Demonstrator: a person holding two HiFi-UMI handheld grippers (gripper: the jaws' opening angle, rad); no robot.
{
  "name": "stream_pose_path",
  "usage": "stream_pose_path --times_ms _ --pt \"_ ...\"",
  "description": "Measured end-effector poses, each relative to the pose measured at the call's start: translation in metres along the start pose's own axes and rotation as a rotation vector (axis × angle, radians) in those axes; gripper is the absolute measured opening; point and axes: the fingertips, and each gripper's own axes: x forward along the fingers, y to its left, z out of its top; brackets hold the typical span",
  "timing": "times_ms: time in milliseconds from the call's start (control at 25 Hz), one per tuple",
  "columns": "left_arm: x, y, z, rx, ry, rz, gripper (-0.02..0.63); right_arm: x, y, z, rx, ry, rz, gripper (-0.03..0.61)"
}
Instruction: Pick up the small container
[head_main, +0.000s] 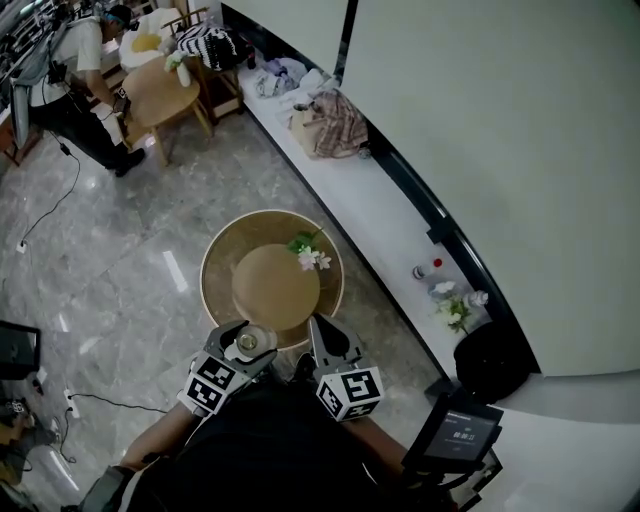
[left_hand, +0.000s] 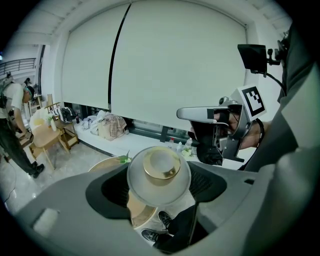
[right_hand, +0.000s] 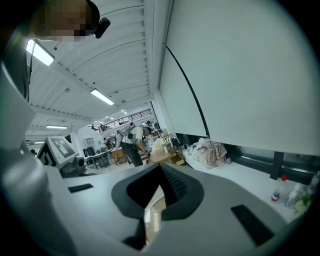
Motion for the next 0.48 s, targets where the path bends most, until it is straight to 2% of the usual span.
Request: stream_pose_path --times_ms 200,480 --pt "0.000 0.007 0.001 0.013 0.001 -0.002 0.339 -0.001 0.001 -0.002 -0.028 -0.021 -0.001 -0.003" --pt "0.005 0.017 -0.004 -0.004 0.013 -0.027 0.339 0.011 0.003 -0.004 -0.027 0.001 -0.016 -0.003"
